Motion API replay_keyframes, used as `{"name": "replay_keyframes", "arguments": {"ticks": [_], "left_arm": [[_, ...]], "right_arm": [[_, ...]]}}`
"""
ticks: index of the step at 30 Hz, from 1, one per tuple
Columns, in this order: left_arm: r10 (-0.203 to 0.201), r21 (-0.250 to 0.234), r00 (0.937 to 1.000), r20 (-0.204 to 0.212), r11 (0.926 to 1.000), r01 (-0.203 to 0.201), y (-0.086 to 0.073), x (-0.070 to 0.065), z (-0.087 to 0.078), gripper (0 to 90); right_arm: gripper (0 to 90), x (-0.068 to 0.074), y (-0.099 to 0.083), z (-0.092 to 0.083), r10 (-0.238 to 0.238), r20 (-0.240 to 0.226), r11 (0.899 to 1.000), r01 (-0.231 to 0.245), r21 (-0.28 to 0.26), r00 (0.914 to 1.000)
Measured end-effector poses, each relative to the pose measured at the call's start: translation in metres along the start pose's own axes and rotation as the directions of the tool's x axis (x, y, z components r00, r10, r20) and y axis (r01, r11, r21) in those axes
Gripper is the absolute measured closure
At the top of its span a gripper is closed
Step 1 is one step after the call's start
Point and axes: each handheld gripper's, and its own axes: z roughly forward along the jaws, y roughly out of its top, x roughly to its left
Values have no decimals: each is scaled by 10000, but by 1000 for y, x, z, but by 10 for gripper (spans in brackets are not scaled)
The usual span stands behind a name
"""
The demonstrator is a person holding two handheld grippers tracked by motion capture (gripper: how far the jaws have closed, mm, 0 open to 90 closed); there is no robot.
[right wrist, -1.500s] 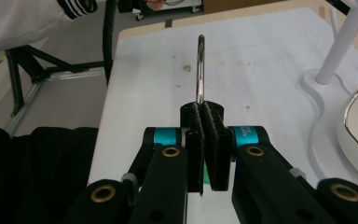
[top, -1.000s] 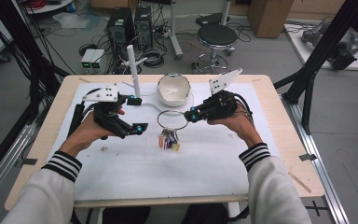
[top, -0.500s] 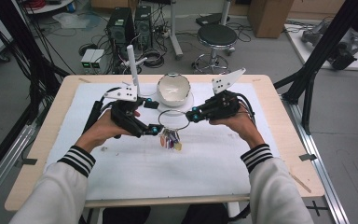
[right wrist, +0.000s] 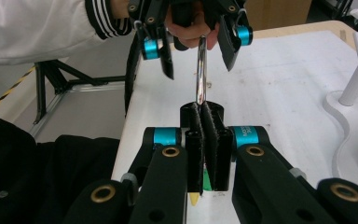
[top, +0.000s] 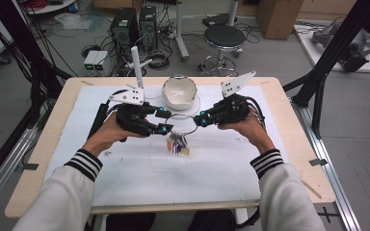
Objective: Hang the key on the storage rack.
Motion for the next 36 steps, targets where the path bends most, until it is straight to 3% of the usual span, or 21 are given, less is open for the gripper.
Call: {"name": "replay_keyframes", "arguments": {"ticks": [1,3,12,26,27,29,31,32,33,36], "left_arm": [[-56,-28,10000,-61,10000,56,0,-1,0,586],[-28,31,9999,-149,10000,28,1,-1,0,644],[40,121,9994,-338,9999,-36,1,-2,0,846],[311,312,9982,-520,9991,-295,3,-4,1,870],[354,322,9979,-543,9989,-337,3,-4,1,870],[400,545,9969,-681,9979,-363,2,-3,1,871],[366,624,9962,-788,9975,-317,1,-2,0,872],[366,624,9962,-788,9975,-317,1,-2,0,872],[383,638,9961,-794,9974,-333,1,-1,-2,872],[211,513,9943,-1040,9986,-158,2,0,-9,871]], "right_arm": [[883,-1,-1,0,-38,-12,10000,38,-50,10000],[883,-1,-2,1,-40,18,10000,40,-36,10000],[882,0,-2,1,5,-27,10000,-5,-63,10000],[864,-3,-7,1,235,-5,9992,-235,-308,9997],[835,-3,-7,1,261,58,9990,-259,-351,9996],[673,-3,-7,1,583,17,9966,-581,-581,9983],[530,-4,-8,1,584,353,9950,-554,-828,9977],[530,-4,-8,1,584,353,9950,-554,-828,9977],[328,-4,-9,1,857,916,9929,-775,-898,9921],[85,-3,-14,0,1193,2065,9901,-1009,-975,9712]]}}
